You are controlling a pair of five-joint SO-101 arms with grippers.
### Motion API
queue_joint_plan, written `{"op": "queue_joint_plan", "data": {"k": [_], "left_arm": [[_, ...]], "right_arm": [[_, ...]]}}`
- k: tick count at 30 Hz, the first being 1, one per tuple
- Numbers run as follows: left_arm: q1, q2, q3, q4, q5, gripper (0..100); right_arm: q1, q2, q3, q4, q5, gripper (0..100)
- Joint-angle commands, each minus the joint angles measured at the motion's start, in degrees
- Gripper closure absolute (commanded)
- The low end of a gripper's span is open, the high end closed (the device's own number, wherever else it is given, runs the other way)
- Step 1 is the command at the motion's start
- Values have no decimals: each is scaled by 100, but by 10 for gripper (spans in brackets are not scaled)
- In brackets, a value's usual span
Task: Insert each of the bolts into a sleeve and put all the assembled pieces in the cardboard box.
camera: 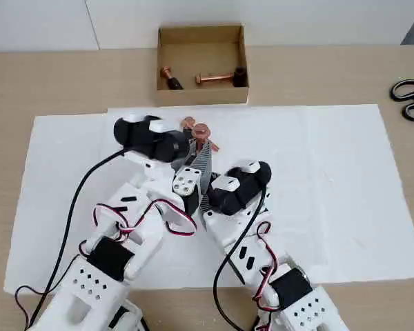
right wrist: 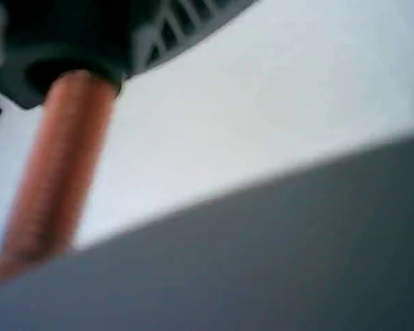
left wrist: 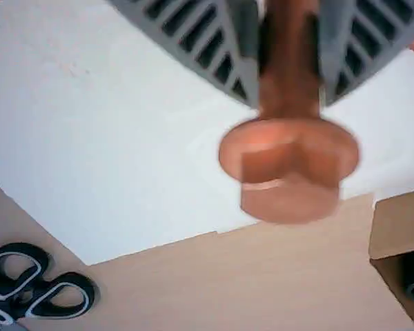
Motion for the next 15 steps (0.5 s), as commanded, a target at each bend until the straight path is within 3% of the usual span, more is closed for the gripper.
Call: {"op": "queue_joint_plan", "data": {"k": [1,5,15], "left_arm": [[-18,-114,75,-308,53,994],[-9,-114,110,-316,220,994],[-79,-141,92,141,501,994]], "right_arm": [[-31,-127,-53,-127,-105,995],[-13,-127,-53,-127,-466,995],[4,-145,-44,-119,-466,995]]}}
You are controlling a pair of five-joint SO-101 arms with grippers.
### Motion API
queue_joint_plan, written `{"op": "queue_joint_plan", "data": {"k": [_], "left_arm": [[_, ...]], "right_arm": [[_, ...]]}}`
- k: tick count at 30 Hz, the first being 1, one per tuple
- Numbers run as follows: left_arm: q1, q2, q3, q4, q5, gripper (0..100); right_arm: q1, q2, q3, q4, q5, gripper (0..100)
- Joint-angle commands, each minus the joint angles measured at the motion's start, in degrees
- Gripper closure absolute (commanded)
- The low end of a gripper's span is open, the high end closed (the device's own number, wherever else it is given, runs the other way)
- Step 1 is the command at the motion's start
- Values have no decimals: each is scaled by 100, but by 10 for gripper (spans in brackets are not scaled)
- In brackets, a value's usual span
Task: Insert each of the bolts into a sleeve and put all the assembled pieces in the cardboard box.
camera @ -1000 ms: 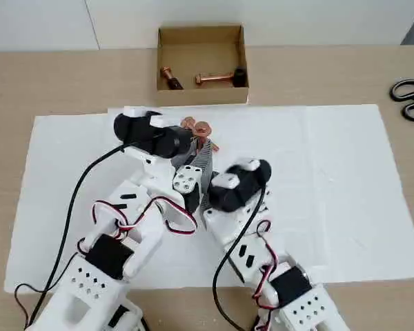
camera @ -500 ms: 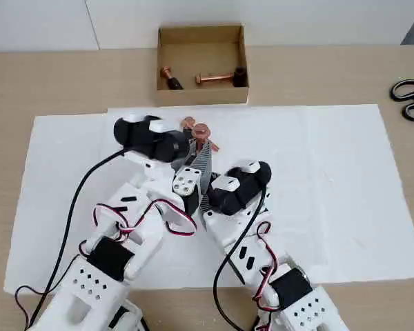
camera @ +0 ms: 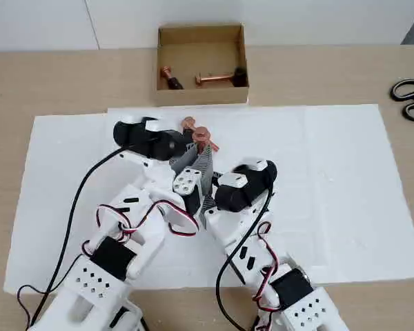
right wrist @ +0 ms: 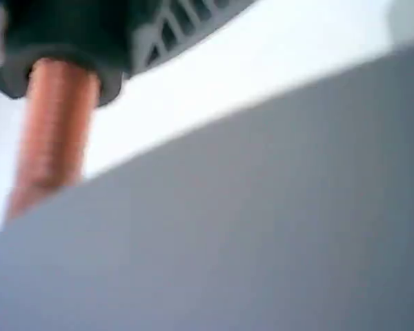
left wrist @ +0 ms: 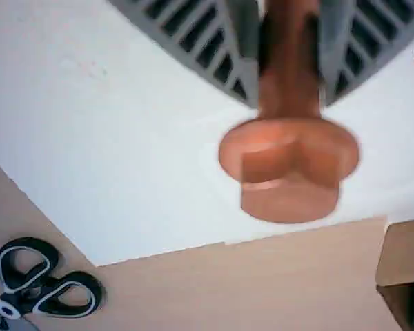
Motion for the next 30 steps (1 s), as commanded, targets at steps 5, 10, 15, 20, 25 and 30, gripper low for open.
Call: {"op": "queue_joint_plan", "data": {"k": [5,10,15,20,25,30], "left_arm": [[-44,-167,-75,431,26,994],[-44,-167,-84,765,26,994],[0,-167,-242,1204,26,994],[0,-167,-505,1670,26,994],[9,-149,-646,1793,-9,972],[273,-132,-637,1916,-44,925]], "right_arm": [[-4,-145,-35,-119,-70,995],[101,-171,-35,-119,-62,995],[136,-171,-35,-127,-62,995],[136,-171,-35,-127,-62,995],[136,-171,-35,-127,-62,995],[136,-171,-35,-110,-62,995]]}}
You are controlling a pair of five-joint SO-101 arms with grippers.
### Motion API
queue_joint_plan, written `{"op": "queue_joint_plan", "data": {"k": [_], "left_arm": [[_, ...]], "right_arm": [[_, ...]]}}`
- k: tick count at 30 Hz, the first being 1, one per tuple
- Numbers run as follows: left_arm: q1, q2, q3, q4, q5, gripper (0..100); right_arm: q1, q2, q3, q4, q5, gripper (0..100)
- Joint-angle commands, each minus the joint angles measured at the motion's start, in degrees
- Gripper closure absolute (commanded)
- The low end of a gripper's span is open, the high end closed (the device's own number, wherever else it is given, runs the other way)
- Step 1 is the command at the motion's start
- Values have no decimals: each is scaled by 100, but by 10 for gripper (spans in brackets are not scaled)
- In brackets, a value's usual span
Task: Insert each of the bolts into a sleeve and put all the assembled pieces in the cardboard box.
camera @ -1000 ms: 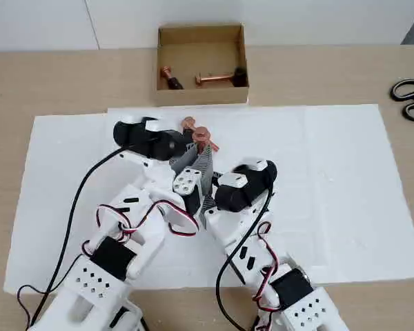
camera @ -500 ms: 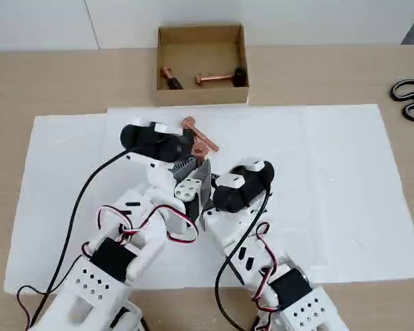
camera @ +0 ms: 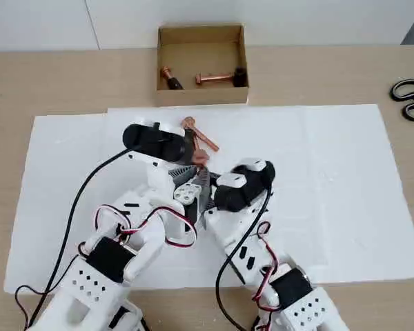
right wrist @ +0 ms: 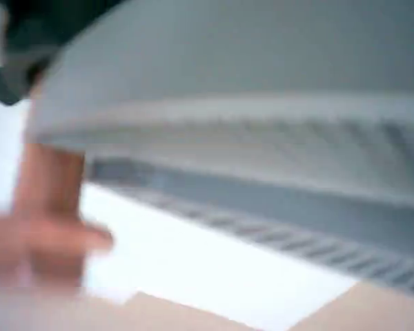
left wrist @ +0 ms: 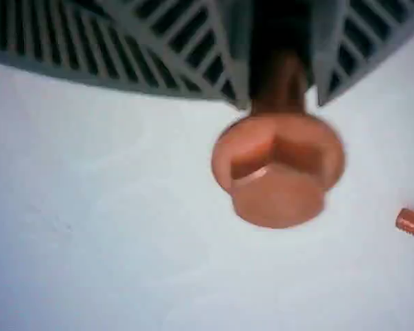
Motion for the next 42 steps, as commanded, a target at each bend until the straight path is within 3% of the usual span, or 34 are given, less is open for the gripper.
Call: {"op": "queue_joint_plan", "data": {"k": [1,9,15,20,24,29,42], "left_arm": [[167,-79,-277,79,-35,920],[132,-114,-567,281,-360,834],[-536,-114,-2167,1899,-360,795],[-1670,-114,-3319,3024,-369,759],[-2602,-114,-3354,3393,-791,754],[-3402,-123,-3266,3631,-949,755],[-4149,-123,-3275,4527,-985,755]], "right_arm": [[84,-171,-53,-101,-62,995],[92,-171,-53,-110,-62,995],[523,-110,-308,-84,-53,995],[1191,224,-1213,312,18,995],[1402,1349,-2532,831,448,995],[1516,3301,-4589,699,484,995],[1604,8646,-9495,242,484,995]]}}
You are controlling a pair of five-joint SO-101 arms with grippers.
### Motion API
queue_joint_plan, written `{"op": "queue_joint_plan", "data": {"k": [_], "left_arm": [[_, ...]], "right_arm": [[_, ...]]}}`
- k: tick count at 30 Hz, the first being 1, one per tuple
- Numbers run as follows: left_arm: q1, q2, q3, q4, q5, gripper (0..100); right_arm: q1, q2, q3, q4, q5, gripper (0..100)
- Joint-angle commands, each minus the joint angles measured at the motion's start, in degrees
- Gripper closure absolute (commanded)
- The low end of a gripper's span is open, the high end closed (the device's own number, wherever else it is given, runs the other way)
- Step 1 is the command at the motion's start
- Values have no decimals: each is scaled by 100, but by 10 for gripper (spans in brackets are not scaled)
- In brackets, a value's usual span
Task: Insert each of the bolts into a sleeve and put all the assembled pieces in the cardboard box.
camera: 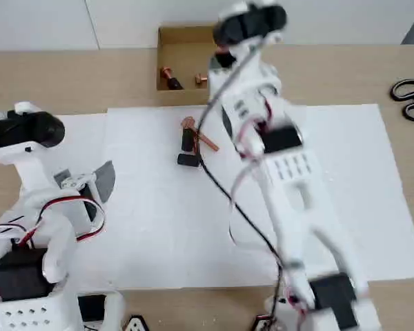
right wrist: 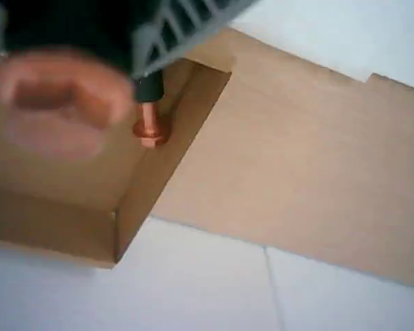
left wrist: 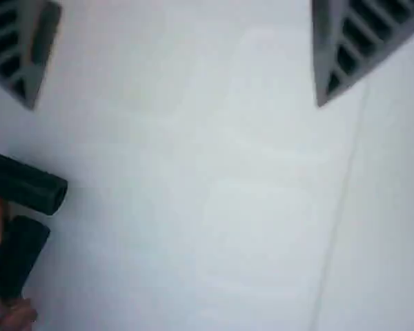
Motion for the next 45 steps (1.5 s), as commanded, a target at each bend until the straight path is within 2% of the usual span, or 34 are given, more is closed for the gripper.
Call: {"op": "queue_joint_plan", "data": {"k": [1,6,18,24,30,32,36,41,45], "left_arm": [[-185,-79,-163,229,-26,755],[-440,-79,-163,448,-35,755],[-448,-79,-154,448,-35,755],[-466,-79,-127,440,0,754],[-440,-62,356,255,0,754],[-440,-62,892,79,0,754],[-431,-70,2149,-818,0,755],[-431,-70,4022,-2444,-26,755],[-431,-70,4752,-3429,-26,755]], "right_arm": [[171,1174,-1486,-602,62,995],[374,2730,-2541,-1358,62,995],[523,4884,-4035,-1446,62,986],[523,5051,-4114,-1393,62,796],[523,5015,-4114,-1402,62,789],[523,5015,-4114,-1402,62,789],[549,4980,-4123,-1446,62,789],[576,4426,-4211,-1358,44,789],[567,3908,-4211,-919,26,789]]}}
